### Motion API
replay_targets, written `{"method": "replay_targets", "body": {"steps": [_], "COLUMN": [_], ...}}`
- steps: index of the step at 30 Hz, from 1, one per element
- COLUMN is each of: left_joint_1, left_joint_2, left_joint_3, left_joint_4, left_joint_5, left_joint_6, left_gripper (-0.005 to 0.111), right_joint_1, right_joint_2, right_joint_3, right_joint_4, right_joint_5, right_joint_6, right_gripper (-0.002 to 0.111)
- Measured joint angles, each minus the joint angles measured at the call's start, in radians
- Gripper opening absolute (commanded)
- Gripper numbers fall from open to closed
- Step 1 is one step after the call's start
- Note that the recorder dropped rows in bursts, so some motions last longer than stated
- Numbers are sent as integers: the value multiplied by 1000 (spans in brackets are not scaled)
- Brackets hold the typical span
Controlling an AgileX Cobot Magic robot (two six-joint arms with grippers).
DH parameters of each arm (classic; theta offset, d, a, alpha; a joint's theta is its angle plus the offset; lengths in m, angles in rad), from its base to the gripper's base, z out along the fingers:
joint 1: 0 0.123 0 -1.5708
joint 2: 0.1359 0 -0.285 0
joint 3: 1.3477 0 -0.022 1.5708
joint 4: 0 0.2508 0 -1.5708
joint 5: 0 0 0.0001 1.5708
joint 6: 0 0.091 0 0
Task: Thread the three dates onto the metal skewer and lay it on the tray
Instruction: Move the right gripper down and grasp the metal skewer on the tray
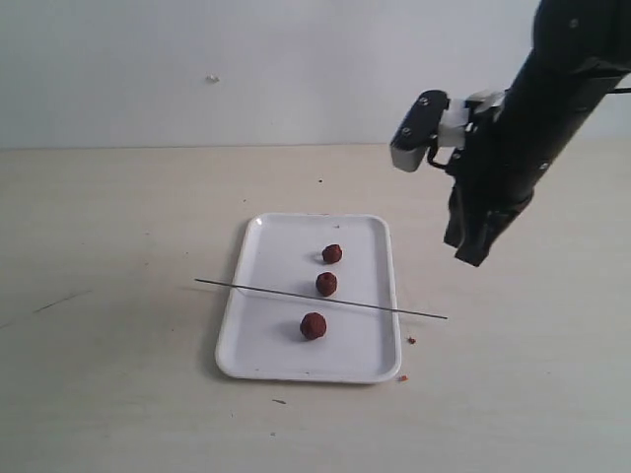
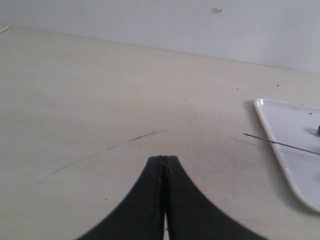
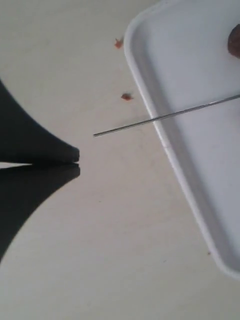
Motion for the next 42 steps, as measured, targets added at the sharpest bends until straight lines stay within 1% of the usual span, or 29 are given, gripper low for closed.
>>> {"method": "replay_targets", "body": {"steps": [6,8,11,13,15,27,35,42], "left_joint_1": [0,0,0,0,0,0,0,0], "left_joint_2": [0,0,0,0,0,0,0,0], "left_joint_3": [0,0,0,0,0,0,0,0], "left_joint_4": [0,0,0,0,0,0,0,0], "left_joint_5": [0,0,0,0,0,0,0,0], "left_joint_6": [0,0,0,0,0,0,0,0], "left_gripper": [0,0,0,0,0,0,0,0], "right_joint_1": [86,115,151,164,168,170,170,170], "right_joint_2": [146,169,184,188,188,196,280,302], "right_joint_3": [-107,-123,-133,-133,-135,-135,-135,-135], "right_joint_4": [60,70,80,82,89,95,89,64], "right_joint_5": [12,22,34,36,38,38,-20,-63], "right_joint_6": [-57,-90,-109,-110,-110,-103,-64,-42], "right_gripper": [16,21,31,36,39,39,39,39]}}
